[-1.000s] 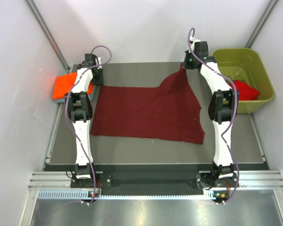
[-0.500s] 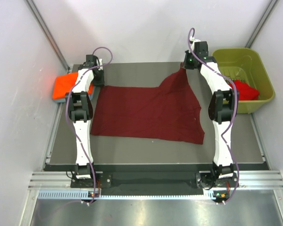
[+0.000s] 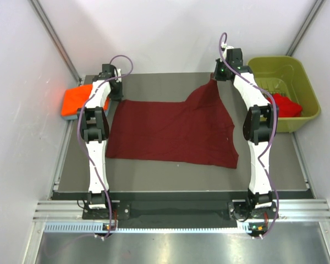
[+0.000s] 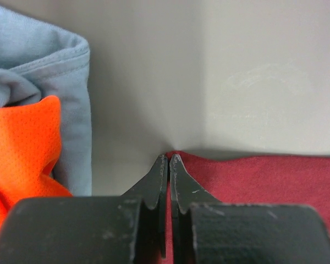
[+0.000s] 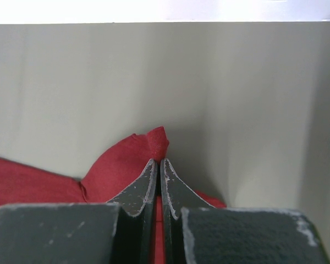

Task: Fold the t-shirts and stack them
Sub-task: Fold the tshirt

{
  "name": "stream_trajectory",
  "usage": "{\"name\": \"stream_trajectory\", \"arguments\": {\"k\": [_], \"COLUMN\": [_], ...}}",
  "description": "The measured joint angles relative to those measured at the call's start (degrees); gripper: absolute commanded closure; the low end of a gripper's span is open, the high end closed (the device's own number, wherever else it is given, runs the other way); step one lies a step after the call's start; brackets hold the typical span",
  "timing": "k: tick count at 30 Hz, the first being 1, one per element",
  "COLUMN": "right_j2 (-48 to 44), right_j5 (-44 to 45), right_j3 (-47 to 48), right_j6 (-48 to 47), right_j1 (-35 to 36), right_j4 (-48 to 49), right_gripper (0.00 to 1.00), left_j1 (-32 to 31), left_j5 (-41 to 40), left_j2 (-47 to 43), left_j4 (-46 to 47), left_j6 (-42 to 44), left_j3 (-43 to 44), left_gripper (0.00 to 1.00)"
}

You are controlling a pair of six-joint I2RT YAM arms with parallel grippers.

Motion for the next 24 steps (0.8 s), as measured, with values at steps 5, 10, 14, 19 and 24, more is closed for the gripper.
{"name": "stream_trajectory", "arguments": {"k": [5,10,14,19,24], "right_j2": [-0.4,-4.4,-9.2,-13.2,-16.6], "right_j5": [-0.3,-1.4,-2.3,-3.4,-4.1], "right_j3": [-0.7,-6.5,-12.2,-15.3,-17.5], "right_j6": [-0.1,-0.1,-0.1,0.0,0.1], "right_j1": [-0.4,-1.5,-3.7,-6.8,-7.3], "right_j4": [-0.2,-2.3,-3.3,-4.6,-4.7], "right_gripper": [1.00,1.00,1.00,1.00,1.00], "left_j1": [0.8,2.7,3.6,3.8,3.8], "left_j5": [-0.4,-0.3,0.4,4.2,7.4], "left_j2": [-1.7,-7.6,-12.5,-15.6,-17.0], "left_j4": [-0.6,-1.7,-1.9,-2.1,-2.8], "left_j6": [0.1,0.0,0.0,0.0,0.0], "left_j3": [-2.0,-6.2,-7.9,-8.6,-11.0], "left_gripper": [1.00,1.00,1.00,1.00,1.00]}}
